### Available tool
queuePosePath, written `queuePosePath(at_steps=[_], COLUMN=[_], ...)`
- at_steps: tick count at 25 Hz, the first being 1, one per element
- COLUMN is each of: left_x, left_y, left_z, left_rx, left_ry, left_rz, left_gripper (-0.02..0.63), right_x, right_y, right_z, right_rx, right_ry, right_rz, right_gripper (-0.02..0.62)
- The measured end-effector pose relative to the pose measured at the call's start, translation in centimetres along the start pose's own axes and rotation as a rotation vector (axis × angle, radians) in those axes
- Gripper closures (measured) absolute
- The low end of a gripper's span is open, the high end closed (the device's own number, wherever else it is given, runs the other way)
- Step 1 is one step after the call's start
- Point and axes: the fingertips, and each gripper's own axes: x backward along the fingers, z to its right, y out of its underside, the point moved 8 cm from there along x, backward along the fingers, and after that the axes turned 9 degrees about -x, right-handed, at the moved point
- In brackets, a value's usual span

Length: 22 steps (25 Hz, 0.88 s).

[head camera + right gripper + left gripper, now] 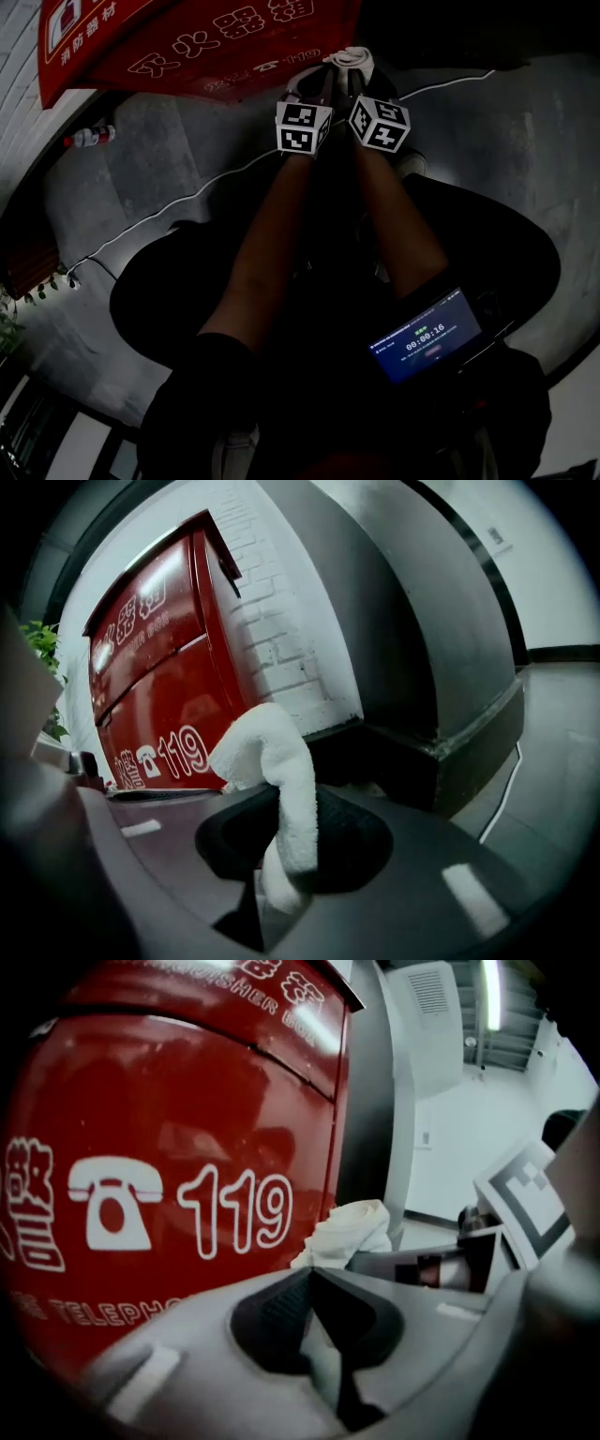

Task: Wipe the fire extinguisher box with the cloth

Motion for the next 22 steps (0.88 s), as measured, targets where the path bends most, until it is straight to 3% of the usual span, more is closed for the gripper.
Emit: queuePosePath(at_steps=[3,13,22], left_x=[2.2,9.8,18.8], left_y=[-2.3,-13.8,-22.6], left_z=[0.7,0.7,-0.2], left_rx=[0.012,-0.119,-0.206], left_ry=[-0.024,-0.092,-0.178], left_rz=[0.031,0.226,0.296], left_gripper=[0.606,0.606,0.606], right_x=[2.4,7.9,14.8], right_y=[-1.8,-11.3,-18.5], right_z=[-1.5,-9.7,-16.7], right_rx=[-0.011,0.073,0.172], right_ry=[-0.015,-0.196,-0.326], right_rz=[0.048,0.254,0.367], right_gripper=[0.502,0.502,0.503])
